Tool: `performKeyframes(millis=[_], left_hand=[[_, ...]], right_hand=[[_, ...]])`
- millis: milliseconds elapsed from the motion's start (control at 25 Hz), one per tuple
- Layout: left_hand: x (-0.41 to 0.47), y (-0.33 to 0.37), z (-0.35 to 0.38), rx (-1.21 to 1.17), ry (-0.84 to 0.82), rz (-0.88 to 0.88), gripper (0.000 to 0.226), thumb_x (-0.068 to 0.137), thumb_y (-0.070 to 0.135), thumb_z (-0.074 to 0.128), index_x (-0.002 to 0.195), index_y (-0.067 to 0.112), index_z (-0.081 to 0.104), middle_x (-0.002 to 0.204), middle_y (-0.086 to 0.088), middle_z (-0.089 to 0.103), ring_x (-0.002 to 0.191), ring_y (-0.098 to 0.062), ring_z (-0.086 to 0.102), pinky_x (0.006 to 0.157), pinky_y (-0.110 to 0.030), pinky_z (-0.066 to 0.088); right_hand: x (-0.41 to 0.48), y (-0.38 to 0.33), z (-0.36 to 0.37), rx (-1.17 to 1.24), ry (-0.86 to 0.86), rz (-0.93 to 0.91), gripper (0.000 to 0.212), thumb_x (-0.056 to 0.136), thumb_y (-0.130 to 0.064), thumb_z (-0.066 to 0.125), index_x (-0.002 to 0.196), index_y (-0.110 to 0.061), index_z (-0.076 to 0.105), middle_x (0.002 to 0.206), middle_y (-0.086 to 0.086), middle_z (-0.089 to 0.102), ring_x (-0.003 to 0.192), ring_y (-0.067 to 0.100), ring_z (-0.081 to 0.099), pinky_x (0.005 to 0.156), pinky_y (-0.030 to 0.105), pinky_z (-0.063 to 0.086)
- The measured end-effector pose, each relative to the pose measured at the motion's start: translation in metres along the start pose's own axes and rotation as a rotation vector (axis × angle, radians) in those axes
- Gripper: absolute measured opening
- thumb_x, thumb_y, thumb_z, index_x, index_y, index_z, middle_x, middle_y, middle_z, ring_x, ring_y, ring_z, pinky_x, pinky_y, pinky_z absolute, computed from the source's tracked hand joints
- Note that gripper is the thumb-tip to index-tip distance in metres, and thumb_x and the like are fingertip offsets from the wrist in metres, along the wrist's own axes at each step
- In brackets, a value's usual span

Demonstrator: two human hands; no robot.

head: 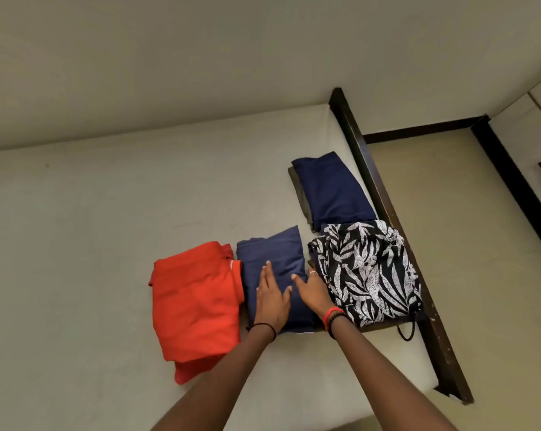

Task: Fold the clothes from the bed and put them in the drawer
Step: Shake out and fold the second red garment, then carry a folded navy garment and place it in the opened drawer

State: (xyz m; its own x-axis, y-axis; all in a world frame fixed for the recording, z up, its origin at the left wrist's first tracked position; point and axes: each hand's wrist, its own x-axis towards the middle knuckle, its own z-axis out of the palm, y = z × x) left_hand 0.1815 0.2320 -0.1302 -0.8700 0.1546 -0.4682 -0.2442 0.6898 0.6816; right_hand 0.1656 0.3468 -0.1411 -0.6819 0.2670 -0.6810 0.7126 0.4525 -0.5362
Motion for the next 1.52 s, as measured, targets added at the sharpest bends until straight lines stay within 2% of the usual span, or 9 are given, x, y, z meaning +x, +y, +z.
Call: performKeyframes(millis=[120, 320, 400, 560, 760, 1000, 1120, 1280, 1520], left_hand=[[0.015, -0.01, 0.018, 0.074, 0.009, -0.108, 0.08, 0.094, 0.021, 0.054, 0.152, 0.01, -0.001, 0.16, -0.001, -0.003, 0.148, -0.019, 0.004, 0.118, -0.046, 0.009], [0.019, -0.024, 0.04, 0.166, 0.046, -0.123, 0.08, 0.095, 0.023, 0.053, 0.151, 0.014, -0.003, 0.16, -0.002, -0.005, 0.148, -0.019, 0.002, 0.118, -0.041, 0.004], [0.018, -0.023, 0.043, 0.174, 0.066, -0.119, 0.079, 0.094, 0.022, 0.053, 0.151, 0.013, -0.002, 0.16, -0.004, -0.004, 0.148, -0.021, 0.004, 0.118, -0.041, 0.005], [0.016, -0.022, 0.037, 0.15, 0.068, -0.125, 0.08, 0.095, 0.025, 0.052, 0.151, 0.014, -0.003, 0.16, 0.0, -0.003, 0.148, -0.018, 0.003, 0.119, -0.038, 0.004], [0.012, -0.023, 0.023, 0.148, 0.062, -0.101, 0.08, 0.094, 0.031, 0.053, 0.151, 0.014, -0.001, 0.16, 0.002, -0.003, 0.148, -0.014, 0.003, 0.121, -0.034, 0.007], [-0.001, -0.013, 0.01, 0.272, 0.033, -0.075, 0.082, 0.095, 0.035, 0.049, 0.151, 0.014, -0.007, 0.16, 0.0, -0.005, 0.148, -0.014, 0.0, 0.12, -0.033, 0.001], [-0.007, -0.002, -0.009, 0.254, 0.041, -0.067, 0.081, 0.095, 0.034, 0.05, 0.151, 0.013, -0.004, 0.16, 0.0, -0.002, 0.147, -0.016, 0.005, 0.12, -0.035, 0.009], [-0.013, 0.015, -0.039, 0.181, 0.093, -0.058, 0.074, 0.095, 0.034, 0.05, 0.151, 0.01, 0.007, 0.16, -0.004, 0.007, 0.147, -0.02, 0.01, 0.118, -0.035, 0.015], [-0.025, 0.069, -0.099, -0.09, 0.232, -0.117, 0.074, 0.095, 0.043, 0.049, 0.15, 0.008, 0.014, 0.158, -0.01, 0.016, 0.145, -0.024, 0.016, 0.118, -0.033, 0.014]], right_hand=[[0.024, 0.005, 0.007, 0.125, -0.059, 0.052, 0.059, 0.09, -0.032, 0.063, 0.134, 0.002, 0.043, 0.136, 0.017, 0.051, 0.125, 0.032, 0.049, 0.104, 0.038, 0.041], [0.054, 0.014, 0.02, 0.205, -0.03, 0.048, 0.057, 0.075, -0.026, 0.079, 0.119, 0.002, 0.054, 0.117, 0.008, 0.061, 0.111, 0.02, 0.057, 0.095, 0.031, 0.047], [0.06, 0.016, 0.023, 0.228, -0.04, 0.073, 0.061, 0.066, -0.026, 0.086, 0.114, 0.001, 0.059, 0.112, 0.006, 0.063, 0.108, 0.018, 0.06, 0.096, 0.033, 0.049], [0.068, 0.017, 0.018, 0.308, -0.195, 0.155, 0.065, 0.052, -0.034, 0.091, 0.105, -0.005, 0.067, 0.107, 0.003, 0.069, 0.097, 0.016, 0.065, 0.094, 0.036, 0.052], [0.055, 0.005, 0.009, 0.52, -0.333, 0.215, 0.04, 0.068, -0.016, 0.084, 0.103, -0.009, 0.068, 0.101, 0.008, 0.072, 0.094, 0.022, 0.069, 0.09, 0.038, 0.054], [0.031, 0.001, -0.002, 0.552, -0.312, 0.12, 0.028, 0.073, -0.014, 0.08, 0.095, -0.021, 0.064, 0.104, 0.004, 0.07, 0.095, 0.019, 0.067, 0.091, 0.037, 0.053], [0.015, -0.012, -0.015, 0.566, -0.308, 0.102, 0.031, 0.071, -0.016, 0.082, 0.096, -0.021, 0.064, 0.105, 0.004, 0.07, 0.094, 0.02, 0.067, 0.089, 0.039, 0.054], [-0.009, -0.03, -0.039, 0.659, -0.299, 0.071, 0.04, 0.07, -0.013, 0.082, 0.106, -0.015, 0.066, 0.106, 0.005, 0.072, 0.093, 0.02, 0.07, 0.08, 0.033, 0.057], [-0.053, -0.067, -0.093, 0.819, -0.305, 0.018, 0.055, 0.068, -0.017, 0.085, 0.117, -0.013, 0.061, 0.111, 0.005, 0.071, 0.101, 0.023, 0.067, 0.091, 0.038, 0.054]])
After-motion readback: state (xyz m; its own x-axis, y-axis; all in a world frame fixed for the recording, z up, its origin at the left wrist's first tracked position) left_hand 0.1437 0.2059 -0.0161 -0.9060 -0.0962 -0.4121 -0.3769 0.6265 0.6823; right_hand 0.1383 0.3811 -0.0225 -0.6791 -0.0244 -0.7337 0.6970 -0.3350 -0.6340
